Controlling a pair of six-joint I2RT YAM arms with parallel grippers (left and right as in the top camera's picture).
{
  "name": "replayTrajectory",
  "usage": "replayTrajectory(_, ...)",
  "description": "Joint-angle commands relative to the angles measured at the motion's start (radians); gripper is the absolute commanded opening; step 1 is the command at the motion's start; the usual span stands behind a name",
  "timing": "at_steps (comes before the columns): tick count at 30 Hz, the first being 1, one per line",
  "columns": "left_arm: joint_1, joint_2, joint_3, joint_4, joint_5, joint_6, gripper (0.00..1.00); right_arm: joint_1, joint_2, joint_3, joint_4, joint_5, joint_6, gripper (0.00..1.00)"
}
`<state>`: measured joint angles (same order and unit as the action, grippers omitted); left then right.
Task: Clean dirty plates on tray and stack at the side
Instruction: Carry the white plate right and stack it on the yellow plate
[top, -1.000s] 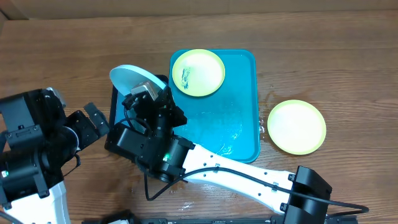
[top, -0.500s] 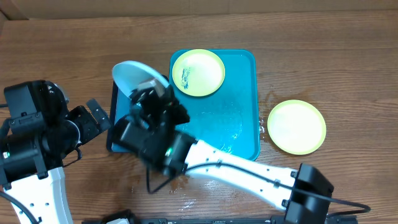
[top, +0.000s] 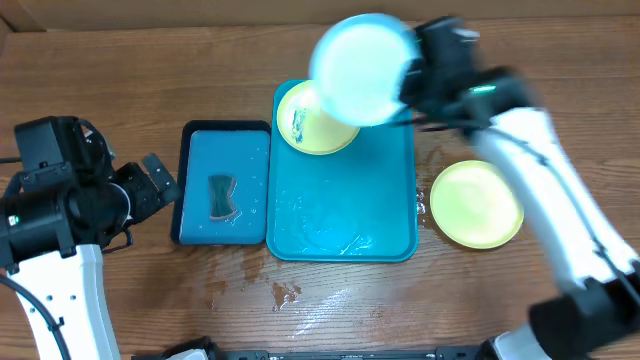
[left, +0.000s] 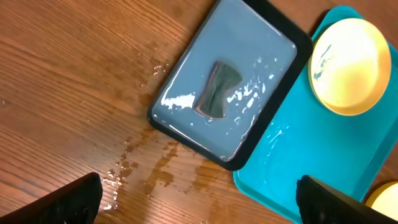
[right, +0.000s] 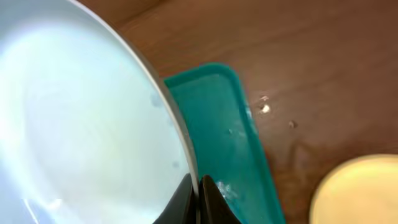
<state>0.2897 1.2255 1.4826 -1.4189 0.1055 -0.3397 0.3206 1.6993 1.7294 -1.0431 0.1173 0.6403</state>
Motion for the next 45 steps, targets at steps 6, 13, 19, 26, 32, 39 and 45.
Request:
replayTrajectory(6, -0.002, 0.016, 0.008, -0.032, 0.027, 0.005, 1.0, -0.428, -0.068, -0.063, -0.265, -0.296, -0.049, 0.04)
replayTrajectory(13, -0.002, 0.016, 0.008, -0.036, 0.053, 0.048, 1.0, -0.595, -0.068, -0.406, -0.261, -0.348, -0.122, 0.04)
replayTrajectory(19, -0.002, 0.016, 0.008, -0.032, 0.044, 0.049, 1.0, -0.613, -0.069, -0.619, -0.121, -0.348, -0.121, 0.04)
replayTrajectory(26, -0.002, 0.018, 0.008, -0.024, 0.042, 0.049, 1.0, -0.62, -0.07, -0.673, -0.124, -0.224, -0.088, 0.04)
replayTrajectory(32, -0.002, 0.018, 0.008, -0.023, 0.041, 0.049, 1.0, -0.647, -0.072, -0.671, -0.157, -0.23, -0.096, 0.27)
replayTrajectory(39, -0.002, 0.018, 0.008, -0.016, 0.042, 0.049, 1.0, -0.639, -0.14, -0.566, -0.169, -0.347, -0.166, 0.57)
replayTrajectory(45, -0.002, 0.018, 0.008, -0.013, 0.045, 0.048, 1.0, -0.512, -0.251, -0.424, -0.085, -0.735, -0.49, 0.49)
